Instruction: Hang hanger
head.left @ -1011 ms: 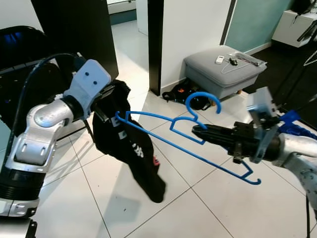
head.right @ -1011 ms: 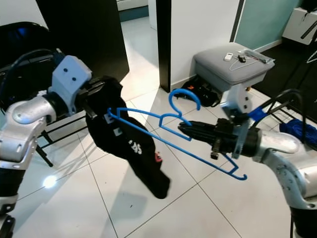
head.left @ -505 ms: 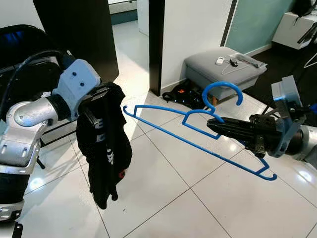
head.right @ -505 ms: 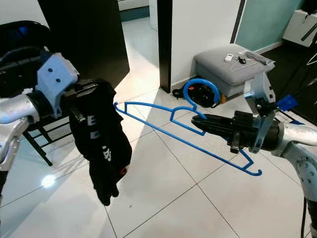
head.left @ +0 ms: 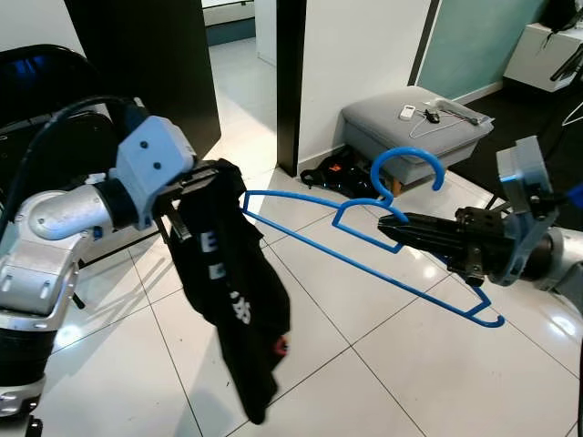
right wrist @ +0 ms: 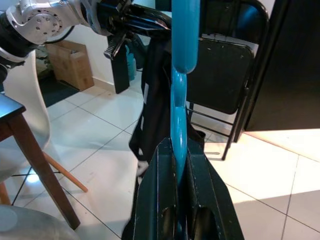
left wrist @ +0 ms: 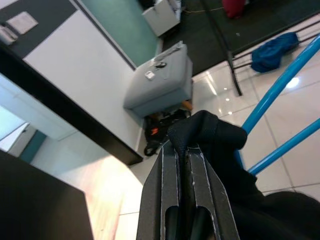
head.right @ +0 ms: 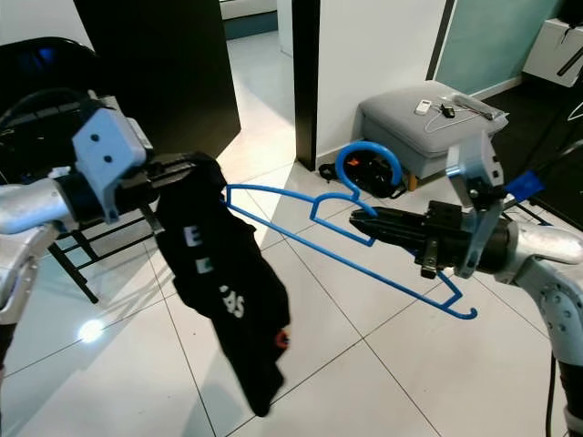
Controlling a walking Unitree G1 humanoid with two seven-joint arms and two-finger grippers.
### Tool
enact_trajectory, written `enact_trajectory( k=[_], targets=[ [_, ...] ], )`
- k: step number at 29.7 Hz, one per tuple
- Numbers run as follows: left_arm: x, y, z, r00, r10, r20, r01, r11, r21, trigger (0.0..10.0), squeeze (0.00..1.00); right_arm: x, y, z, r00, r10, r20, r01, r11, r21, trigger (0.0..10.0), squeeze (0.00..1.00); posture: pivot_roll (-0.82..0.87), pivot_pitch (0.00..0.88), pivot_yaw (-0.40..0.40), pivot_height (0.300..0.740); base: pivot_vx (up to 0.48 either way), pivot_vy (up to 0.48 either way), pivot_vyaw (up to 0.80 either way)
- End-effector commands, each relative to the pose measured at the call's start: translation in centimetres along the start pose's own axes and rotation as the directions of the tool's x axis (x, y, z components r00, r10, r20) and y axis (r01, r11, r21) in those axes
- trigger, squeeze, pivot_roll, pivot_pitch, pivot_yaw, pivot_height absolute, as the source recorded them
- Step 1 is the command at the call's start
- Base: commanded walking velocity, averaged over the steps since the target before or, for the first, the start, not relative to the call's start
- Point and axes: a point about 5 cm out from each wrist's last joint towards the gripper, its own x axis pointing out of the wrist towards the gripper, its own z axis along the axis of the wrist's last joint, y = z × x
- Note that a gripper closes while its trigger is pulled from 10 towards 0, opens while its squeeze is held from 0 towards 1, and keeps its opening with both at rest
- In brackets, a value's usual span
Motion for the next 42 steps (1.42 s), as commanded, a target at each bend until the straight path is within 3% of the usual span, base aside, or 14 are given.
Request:
enact_trajectory(
  k=[1, 13, 24, 27, 35, 37, 42],
  targets=[
    [0.5, -0.8, 0.6, 0.999, -0.019, 0.042, 0.019, 1.000, -0.018, 10.0, 0.00, 0.4, 0.2, 0.1, 1.000, 0.025, 0.003, -0.025, 1.000, -0.012, 10.0, 0.00, -0.07, 0.061, -0.003, 0.740, 0.000, 0.000, 0.00],
    [1.5, -1.2, 1.3, 0.998, -0.018, 0.066, 0.019, 1.000, -0.012, 10.0, 0.00, 1.1, 1.0, -0.6, 0.997, 0.070, -0.024, -0.070, 0.997, 0.010, 10.0, 0.00, -0.07, 0.064, 0.001, 0.740, 0.000, 0.000, 0.00],
    [1.1, -0.7, 1.1, 0.999, -0.048, 0.010, 0.047, 0.997, 0.061, 10.0, 0.00, 1.1, 1.3, -0.8, 0.993, 0.106, -0.044, -0.105, 0.994, 0.022, 10.0, 0.00, -0.06, 0.064, 0.000, 0.740, 0.000, 0.000, 0.00],
    [0.8, -0.6, 1.0, 0.997, -0.077, -0.027, 0.080, 0.991, 0.112, 10.0, 0.00, 1.1, 1.3, -0.8, 0.993, 0.106, -0.050, -0.106, 0.994, 0.018, 10.0, 0.00, -0.06, 0.063, 0.000, 0.740, 0.000, 0.000, 0.00],
    [0.8, -0.7, 1.2, 0.992, -0.120, -0.032, 0.124, 0.981, 0.152, 10.0, 0.00, 1.0, 1.1, -0.7, 0.994, 0.094, -0.048, -0.094, 0.996, 0.010, 10.0, 0.00, -0.05, 0.061, 0.002, 0.740, 0.000, 0.000, 0.00],
    [1.0, -1.0, 1.4, 0.990, -0.140, -0.029, 0.143, 0.977, 0.161, 10.0, 0.00, 1.1, 1.1, -0.8, 0.995, 0.089, -0.046, -0.088, 0.996, 0.007, 10.0, 0.00, -0.05, 0.061, 0.003, 0.740, 0.000, 0.000, 0.00],
    [1.9, -1.8, 3.3, 0.982, -0.168, 0.082, 0.157, 0.979, 0.132, 10.0, 0.00, 1.9, 0.8, -1.4, 0.998, 0.041, -0.054, -0.041, 0.999, -0.005, 10.0, 0.00, -0.05, 0.059, 0.003, 0.740, 0.000, 0.000, 0.00]
  ],
)
